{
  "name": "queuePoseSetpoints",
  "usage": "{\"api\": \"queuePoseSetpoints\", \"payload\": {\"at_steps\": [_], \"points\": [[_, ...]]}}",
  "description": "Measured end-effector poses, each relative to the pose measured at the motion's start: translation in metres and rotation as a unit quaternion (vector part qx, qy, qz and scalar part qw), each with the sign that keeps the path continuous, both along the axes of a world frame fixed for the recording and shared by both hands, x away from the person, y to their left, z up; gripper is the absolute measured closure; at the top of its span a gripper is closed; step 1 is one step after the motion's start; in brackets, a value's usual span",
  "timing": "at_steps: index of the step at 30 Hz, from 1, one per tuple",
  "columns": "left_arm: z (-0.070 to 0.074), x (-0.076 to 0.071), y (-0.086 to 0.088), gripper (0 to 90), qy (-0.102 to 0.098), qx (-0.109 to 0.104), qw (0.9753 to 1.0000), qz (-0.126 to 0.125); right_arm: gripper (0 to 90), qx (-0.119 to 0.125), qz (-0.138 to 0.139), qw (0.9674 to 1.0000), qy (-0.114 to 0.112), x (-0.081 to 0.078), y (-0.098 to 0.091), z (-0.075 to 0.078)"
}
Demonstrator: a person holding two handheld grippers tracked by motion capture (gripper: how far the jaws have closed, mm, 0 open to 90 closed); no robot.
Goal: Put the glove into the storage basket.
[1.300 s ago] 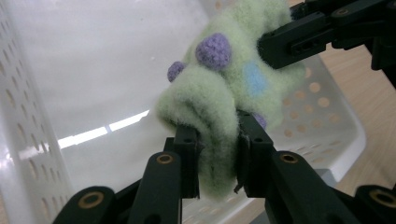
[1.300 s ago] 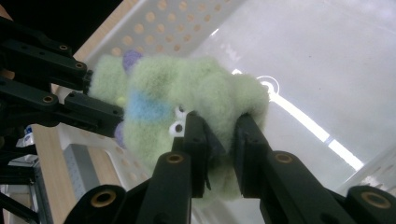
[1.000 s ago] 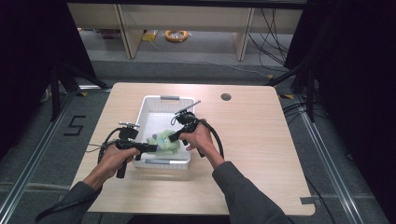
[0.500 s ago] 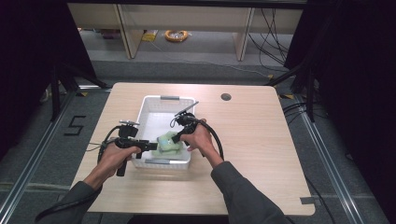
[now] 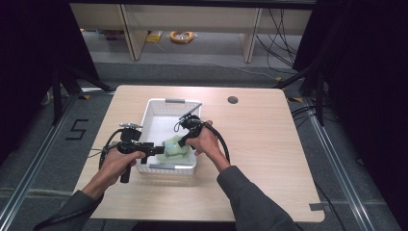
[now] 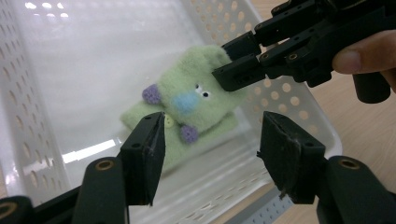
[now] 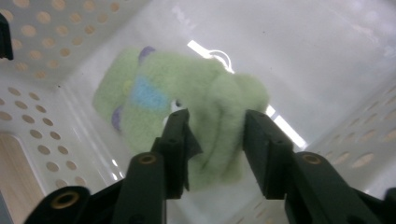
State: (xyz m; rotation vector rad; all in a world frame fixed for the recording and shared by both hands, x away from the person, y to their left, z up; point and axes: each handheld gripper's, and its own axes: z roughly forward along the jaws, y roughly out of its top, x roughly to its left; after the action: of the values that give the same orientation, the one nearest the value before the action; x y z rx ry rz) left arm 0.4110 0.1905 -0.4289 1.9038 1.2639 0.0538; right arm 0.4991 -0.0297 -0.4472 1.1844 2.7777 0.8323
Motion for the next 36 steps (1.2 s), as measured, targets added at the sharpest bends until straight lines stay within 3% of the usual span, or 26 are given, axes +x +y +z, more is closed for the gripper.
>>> {"api": "queuePoseSetpoints", "payload": {"at_steps": [3,6,15,17,20,24,33,35,36], "points": [[0.0,-0.004,-0.004,39.5,-0.002,-0.013,0.9999,0.005,52.4,0.008,-0.009,0.9998,-0.014,0.001,-0.003,0.005],[0.001,-0.006,-0.005,39.5,-0.003,-0.013,0.9999,0.0,51.9,0.01,-0.014,0.9997,-0.015,0.002,-0.005,0.008],[0.008,-0.018,-0.012,35.8,-0.013,-0.03,0.9994,-0.01,46.1,0.045,-0.026,0.9983,-0.026,-0.004,-0.02,0.026],[0.01,-0.022,-0.015,35.0,-0.021,-0.028,0.9993,-0.013,44.6,0.056,-0.022,0.9975,-0.036,-0.009,-0.027,0.034],[0.011,-0.024,-0.017,33.5,-0.022,-0.03,0.9991,-0.019,42.9,0.061,-0.024,0.9973,-0.032,-0.013,-0.034,0.039],[0.012,-0.029,-0.023,31.5,-0.024,-0.035,0.9988,-0.025,40.5,0.068,-0.02,0.9963,-0.049,-0.025,-0.049,0.05],[0.013,-0.038,-0.031,28.7,-0.042,-0.038,0.9978,-0.034,37.8,0.096,-0.009,0.993,-0.067,-0.047,-0.076,0.061],[0.013,-0.039,-0.033,27.5,-0.042,-0.04,0.9977,-0.035,37.4,0.087,-0.021,0.9939,-0.065,-0.049,-0.079,0.062],[0.013,-0.041,-0.034,26.9,-0.044,-0.041,0.9974,-0.038,36.4,0.102,-0.011,0.9919,-0.074,-0.053,-0.084,0.061]]}}
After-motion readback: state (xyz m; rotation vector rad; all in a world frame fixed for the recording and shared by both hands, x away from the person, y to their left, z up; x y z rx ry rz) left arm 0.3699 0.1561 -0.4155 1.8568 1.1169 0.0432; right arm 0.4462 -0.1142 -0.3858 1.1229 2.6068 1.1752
